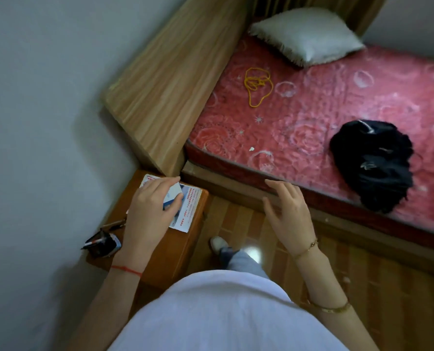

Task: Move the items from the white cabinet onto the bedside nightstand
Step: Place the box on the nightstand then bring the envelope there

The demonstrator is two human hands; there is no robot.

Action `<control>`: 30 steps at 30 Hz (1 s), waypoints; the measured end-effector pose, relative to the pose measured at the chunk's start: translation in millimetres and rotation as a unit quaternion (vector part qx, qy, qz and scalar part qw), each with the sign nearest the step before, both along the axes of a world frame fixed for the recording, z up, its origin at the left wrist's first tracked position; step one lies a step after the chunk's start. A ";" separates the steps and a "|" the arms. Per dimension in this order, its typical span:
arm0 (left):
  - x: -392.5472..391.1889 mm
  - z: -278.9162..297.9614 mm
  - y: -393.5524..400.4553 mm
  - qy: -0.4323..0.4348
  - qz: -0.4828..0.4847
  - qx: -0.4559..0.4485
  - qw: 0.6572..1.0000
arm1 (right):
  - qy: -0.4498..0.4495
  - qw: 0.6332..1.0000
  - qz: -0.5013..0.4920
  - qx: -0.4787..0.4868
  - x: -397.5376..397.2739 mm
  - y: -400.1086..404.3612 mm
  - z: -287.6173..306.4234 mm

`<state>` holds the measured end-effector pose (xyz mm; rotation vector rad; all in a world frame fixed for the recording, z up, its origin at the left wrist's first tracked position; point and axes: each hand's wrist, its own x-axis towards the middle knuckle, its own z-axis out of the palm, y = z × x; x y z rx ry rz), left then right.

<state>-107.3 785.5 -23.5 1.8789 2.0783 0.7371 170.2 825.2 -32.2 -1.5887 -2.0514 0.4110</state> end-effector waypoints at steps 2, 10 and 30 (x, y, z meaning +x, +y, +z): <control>4.7 3.4 -9.6 0.001 -0.046 0.002 0.999 | 0.005 0.999 -0.048 -0.001 9.3 -38.3 -1.1; 41.4 11.1 -43.6 -0.001 -0.248 0.007 0.969 | 0.015 0.968 -0.251 -0.008 36.3 -184.1 3.7; 251.4 25.6 -246.5 -0.027 -0.631 0.023 0.775 | 0.002 0.789 -0.613 -0.038 83.1 -551.8 15.7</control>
